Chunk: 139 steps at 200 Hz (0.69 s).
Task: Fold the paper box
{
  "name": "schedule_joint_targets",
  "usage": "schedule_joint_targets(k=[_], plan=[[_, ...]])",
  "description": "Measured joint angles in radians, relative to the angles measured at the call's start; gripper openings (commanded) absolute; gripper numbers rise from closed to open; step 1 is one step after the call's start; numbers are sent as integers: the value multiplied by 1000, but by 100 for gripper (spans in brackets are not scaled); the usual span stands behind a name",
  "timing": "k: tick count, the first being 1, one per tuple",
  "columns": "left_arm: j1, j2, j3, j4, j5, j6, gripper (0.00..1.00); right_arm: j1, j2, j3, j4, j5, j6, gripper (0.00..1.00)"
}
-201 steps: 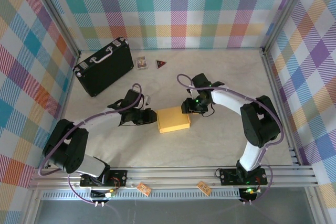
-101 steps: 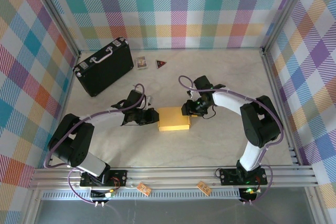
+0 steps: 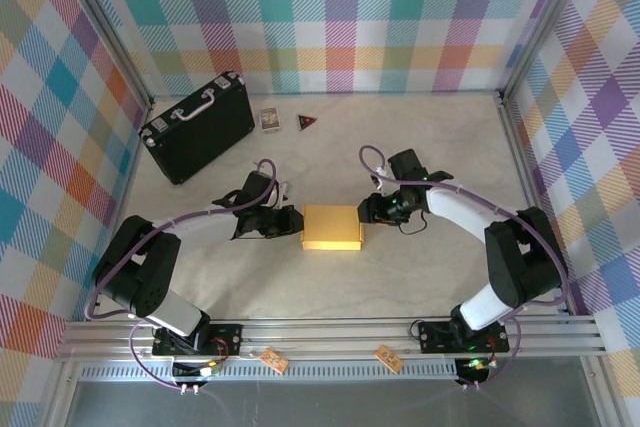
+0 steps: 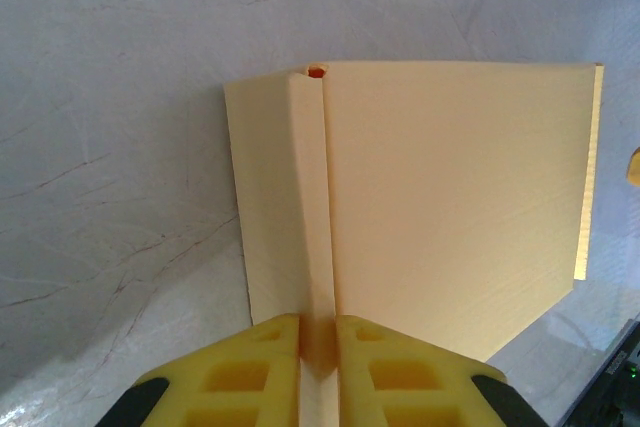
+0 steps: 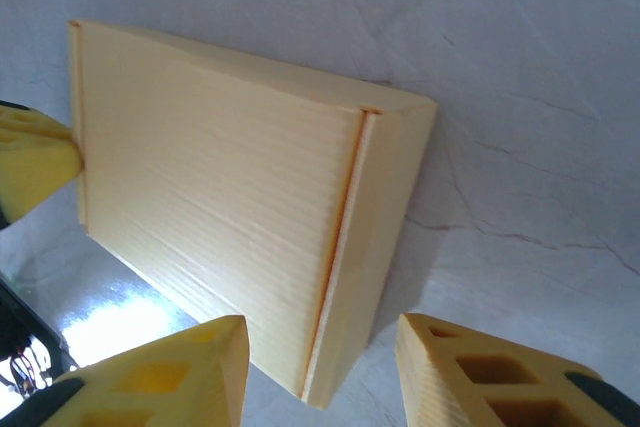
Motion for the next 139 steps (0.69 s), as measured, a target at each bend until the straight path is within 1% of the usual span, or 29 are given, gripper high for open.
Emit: schedule_joint_targets(k=[22, 47, 139], plan=[[0, 0, 0, 0, -1, 3, 15, -9, 0, -31, 9, 3, -1, 33], [0, 0, 0, 0, -1, 3, 14, -9, 1, -33, 18, -7, 1, 29], [0, 0, 0, 0, -1, 6, 12, -9, 45, -33, 56, -53, 2, 22]])
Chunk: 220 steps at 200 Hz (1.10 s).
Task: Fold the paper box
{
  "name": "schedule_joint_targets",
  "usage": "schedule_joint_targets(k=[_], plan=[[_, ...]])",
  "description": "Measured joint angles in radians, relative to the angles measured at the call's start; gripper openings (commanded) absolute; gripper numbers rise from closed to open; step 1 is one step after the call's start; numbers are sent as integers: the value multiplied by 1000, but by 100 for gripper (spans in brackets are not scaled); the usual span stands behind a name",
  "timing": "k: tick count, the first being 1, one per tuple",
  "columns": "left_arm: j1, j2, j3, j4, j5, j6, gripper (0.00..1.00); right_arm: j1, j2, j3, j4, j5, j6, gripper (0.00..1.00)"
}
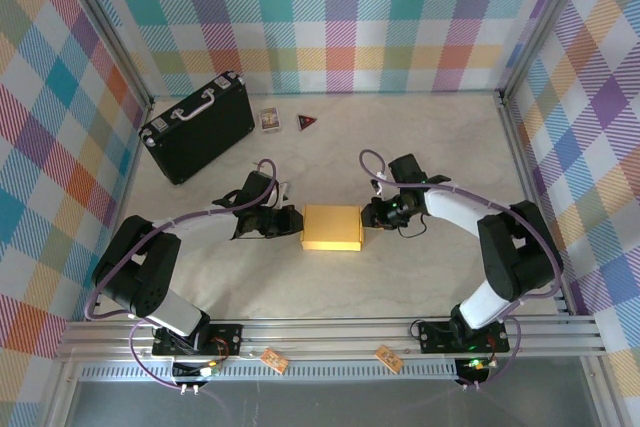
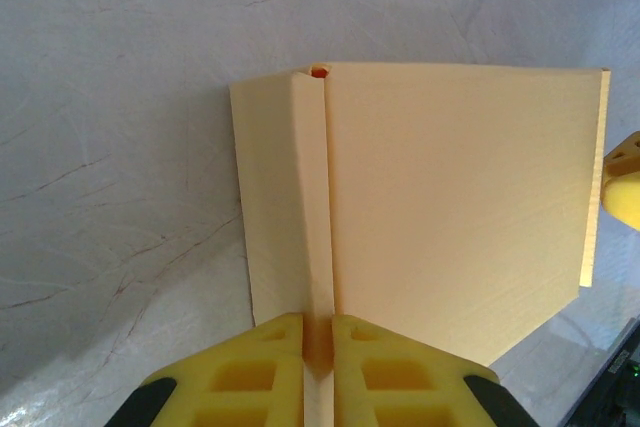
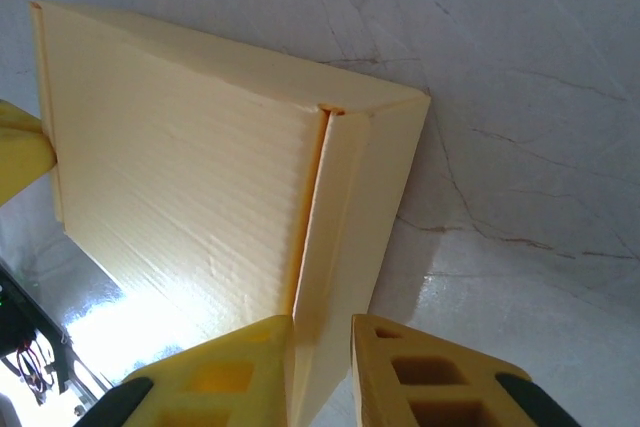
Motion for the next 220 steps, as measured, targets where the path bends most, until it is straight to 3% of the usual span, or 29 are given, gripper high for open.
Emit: schedule_joint_targets(k=[139, 220], plan=[[-3, 19, 13, 3, 11, 0, 10, -3, 49, 13, 1, -40, 0, 16], [-3, 35, 26, 11, 7, 0, 0, -3, 63, 35, -21, -36, 0, 16]])
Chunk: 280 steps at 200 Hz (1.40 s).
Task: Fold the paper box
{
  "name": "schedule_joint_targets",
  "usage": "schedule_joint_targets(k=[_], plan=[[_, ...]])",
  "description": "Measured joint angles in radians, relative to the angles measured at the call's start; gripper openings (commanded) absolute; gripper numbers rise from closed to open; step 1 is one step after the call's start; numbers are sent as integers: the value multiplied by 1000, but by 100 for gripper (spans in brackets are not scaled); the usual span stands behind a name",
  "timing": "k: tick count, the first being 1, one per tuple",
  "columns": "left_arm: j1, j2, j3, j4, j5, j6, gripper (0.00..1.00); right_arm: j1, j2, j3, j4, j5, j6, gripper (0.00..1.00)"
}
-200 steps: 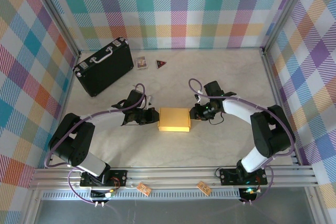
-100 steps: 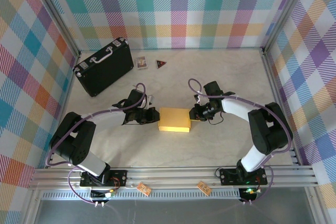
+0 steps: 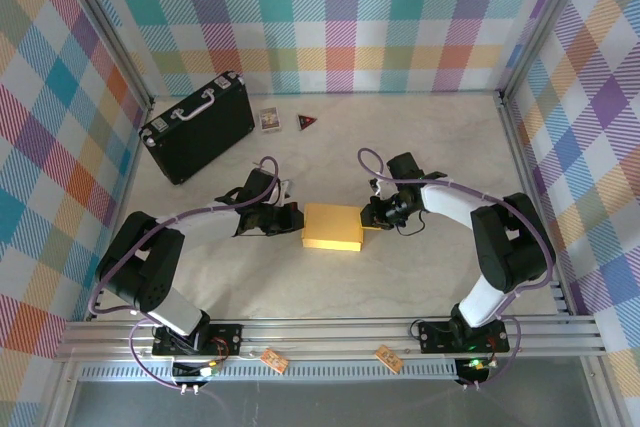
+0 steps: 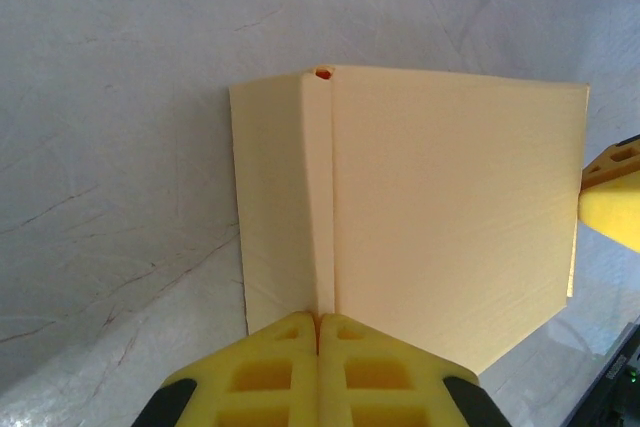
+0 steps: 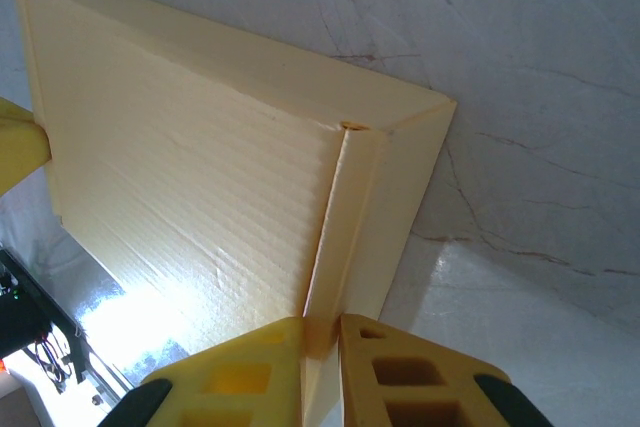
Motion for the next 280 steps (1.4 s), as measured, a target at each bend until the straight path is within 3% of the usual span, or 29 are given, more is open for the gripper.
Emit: schedule_joint_targets(k=[78, 126, 162, 197, 260, 280], plan=[[0, 16, 1, 46, -12, -1, 0, 0, 0, 4, -7, 7, 0, 16], [-3, 15, 1, 52, -25, 0, 0, 2, -3, 7, -15, 34, 6, 31], [-30, 9, 1, 44, -45, 1, 23, 18, -32, 12, -37, 103, 3, 42], [-43, -13, 4, -30, -80, 7, 31, 25, -102, 42, -81, 171, -2, 52], [-29, -81, 55, -206, -159, 48, 51, 31, -211, 68, -126, 233, -24, 53], [-9, -141, 59, -233, -174, 52, 53, 64, -243, 66, -132, 237, -39, 53]])
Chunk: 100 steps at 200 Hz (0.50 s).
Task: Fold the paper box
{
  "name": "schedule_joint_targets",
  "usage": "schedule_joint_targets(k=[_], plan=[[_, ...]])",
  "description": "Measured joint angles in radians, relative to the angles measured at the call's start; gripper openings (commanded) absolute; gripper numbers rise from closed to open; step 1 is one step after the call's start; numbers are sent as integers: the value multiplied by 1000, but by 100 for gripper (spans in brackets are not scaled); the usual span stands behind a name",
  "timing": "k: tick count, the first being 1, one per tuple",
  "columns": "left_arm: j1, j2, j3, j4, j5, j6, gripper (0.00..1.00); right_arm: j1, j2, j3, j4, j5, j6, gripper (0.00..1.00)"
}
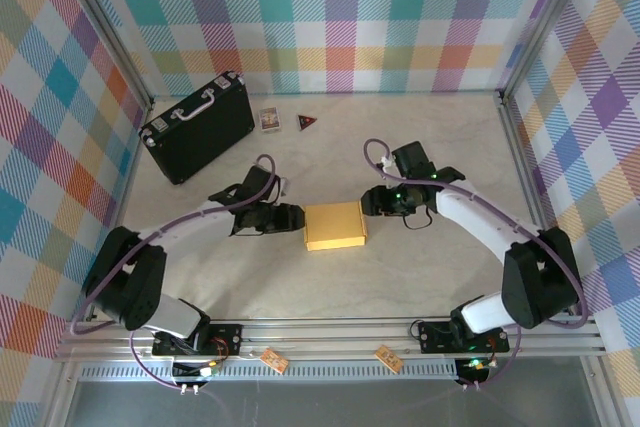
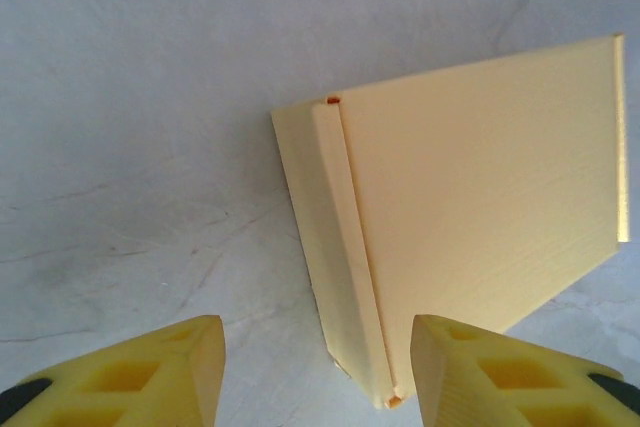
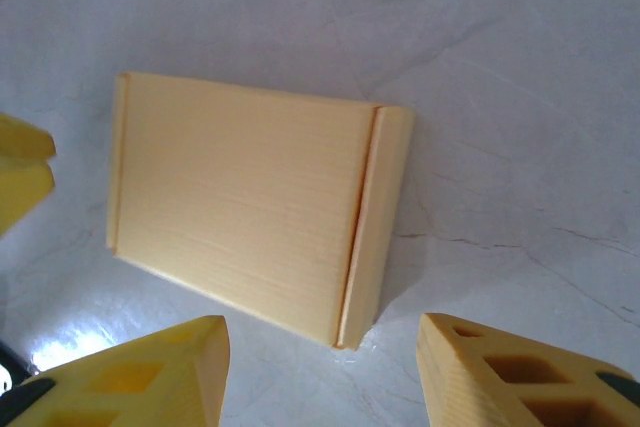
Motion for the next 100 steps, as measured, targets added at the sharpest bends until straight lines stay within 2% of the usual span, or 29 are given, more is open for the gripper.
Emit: schedule_joint_targets(k=[48, 100], plan=[[18, -197, 0, -79, -44, 2, 54, 233, 13, 3, 0, 55, -114, 62], [27, -510, 0, -236, -149, 12, 62, 421, 192, 99, -1, 236, -398, 71]])
